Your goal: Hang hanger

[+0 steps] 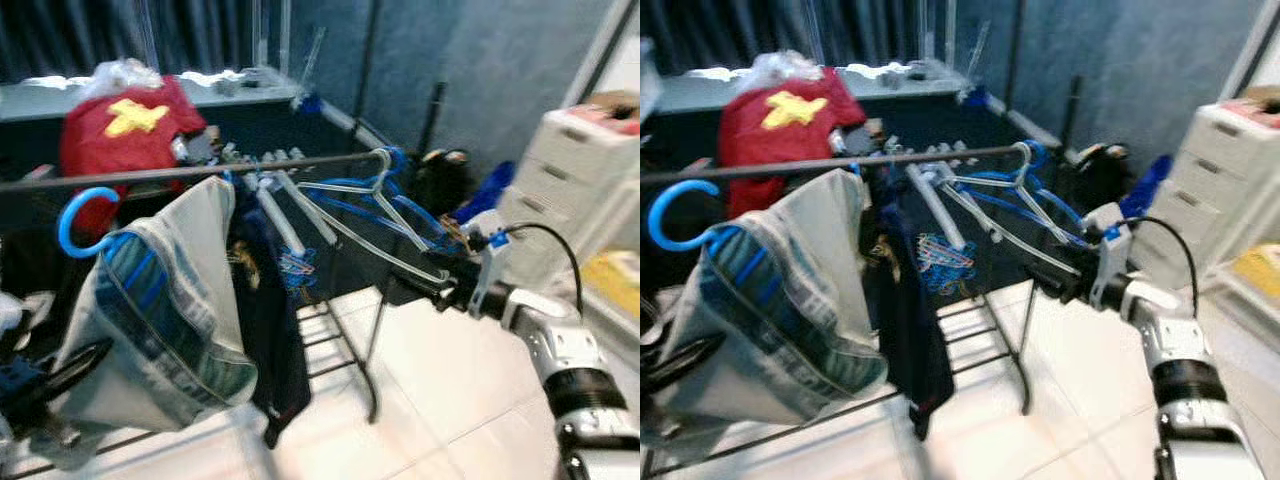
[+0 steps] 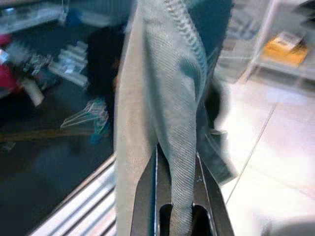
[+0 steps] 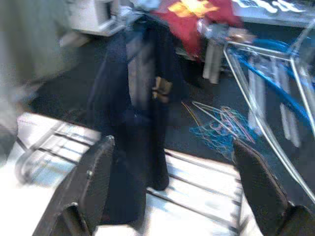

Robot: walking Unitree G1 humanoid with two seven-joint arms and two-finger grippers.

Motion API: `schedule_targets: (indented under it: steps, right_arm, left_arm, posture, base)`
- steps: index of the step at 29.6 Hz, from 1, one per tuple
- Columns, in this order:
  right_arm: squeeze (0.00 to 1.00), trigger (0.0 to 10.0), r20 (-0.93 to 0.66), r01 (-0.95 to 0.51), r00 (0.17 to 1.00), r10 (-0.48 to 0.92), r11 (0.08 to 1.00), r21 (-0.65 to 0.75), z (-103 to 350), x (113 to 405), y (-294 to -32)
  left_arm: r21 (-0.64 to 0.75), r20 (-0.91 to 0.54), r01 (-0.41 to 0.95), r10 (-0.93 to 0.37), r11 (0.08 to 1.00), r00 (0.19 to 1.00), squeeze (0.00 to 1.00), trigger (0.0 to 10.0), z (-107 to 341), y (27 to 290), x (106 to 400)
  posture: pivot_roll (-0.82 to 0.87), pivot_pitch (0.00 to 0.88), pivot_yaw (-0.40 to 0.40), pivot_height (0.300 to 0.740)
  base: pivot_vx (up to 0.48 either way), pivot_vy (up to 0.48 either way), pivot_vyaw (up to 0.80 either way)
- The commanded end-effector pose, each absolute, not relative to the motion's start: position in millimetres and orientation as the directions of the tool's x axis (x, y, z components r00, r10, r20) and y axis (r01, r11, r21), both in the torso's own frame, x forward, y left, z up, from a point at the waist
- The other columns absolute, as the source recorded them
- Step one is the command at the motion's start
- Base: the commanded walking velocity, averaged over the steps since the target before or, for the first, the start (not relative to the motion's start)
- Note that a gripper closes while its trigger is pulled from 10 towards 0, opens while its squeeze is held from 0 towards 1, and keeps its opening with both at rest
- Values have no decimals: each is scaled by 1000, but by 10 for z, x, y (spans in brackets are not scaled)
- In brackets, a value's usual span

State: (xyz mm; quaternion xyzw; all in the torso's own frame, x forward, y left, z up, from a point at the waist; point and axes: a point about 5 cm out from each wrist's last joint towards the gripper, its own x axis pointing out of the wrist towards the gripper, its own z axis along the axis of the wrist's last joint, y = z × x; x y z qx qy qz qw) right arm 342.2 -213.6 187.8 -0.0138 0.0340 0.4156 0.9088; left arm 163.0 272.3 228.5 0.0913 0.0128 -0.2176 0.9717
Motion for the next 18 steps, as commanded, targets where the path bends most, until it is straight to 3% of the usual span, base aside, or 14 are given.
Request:
schedule_targets:
  steps: [1,2,3,5,7,9,13,16,18]
  right_arm:
    - [0,10000,-10,-856,517,856,517,10,2101,3349,-1902]
    - [0,10000,-10,-856,517,856,517,10,2101,3349,-1902]
    - [0,10000,46,-896,445,895,445,4,2265,3303,-1777]
    - [0,10000,90,-916,399,913,402,-16,2403,3284,-1660]
    - [0,10000,90,-916,399,913,402,-16,2403,3284,-1660]
    - [0,10000,169,-927,361,917,373,-45,2614,3287,-1469]
    - [0,10000,186,-929,352,917,367,-50,2669,3281,-1415]
    - [0,10000,243,-941,316,917,336,-45,2792,3243,-1295]
    - [0,10000,295,-966,234,926,257,-40,2896,3148,-1183]
  left_arm:
    - [160,44,492,-504,856,862,0,10000,2420,2575,1607]
    - [160,44,492,-504,856,862,0,10000,2420,2575,1607]
    - [153,106,519,-536,841,837,0,10000,2483,2480,1646]
    - [146,165,519,-538,842,826,0,10000,2525,2400,1735]
    - [146,165,519,-538,842,826,0,10000,2525,2400,1735]
    - [143,242,489,-509,860,826,0,10000,2595,2229,1996]
    - [144,257,481,-502,865,826,0,10000,2622,2169,2077]
    - [144,278,503,-523,852,806,0,10000,2723,1960,2235]
    - [175,218,502,-530,847,819,0,10000,2784,1815,2362]
  posture:
    - [0,0,-96,740]
    - [0,0,-96,740]
    - [5,0,-99,740]
    - [5,0,-95,740]
    - [5,0,-95,740]
    - [-3,0,-93,740]
    - [-3,0,-93,740]
    - [-11,0,-86,740]
    - [-6,0,-82,740]
  base:
    - [-319,0,0]
    - [-319,0,0]
    - [-315,0,0]
    - [-281,0,0]
    - [-247,0,0]
    - [0,0,0]
    - [0,0,0]
    - [0,0,0]
    - [0,0,0]
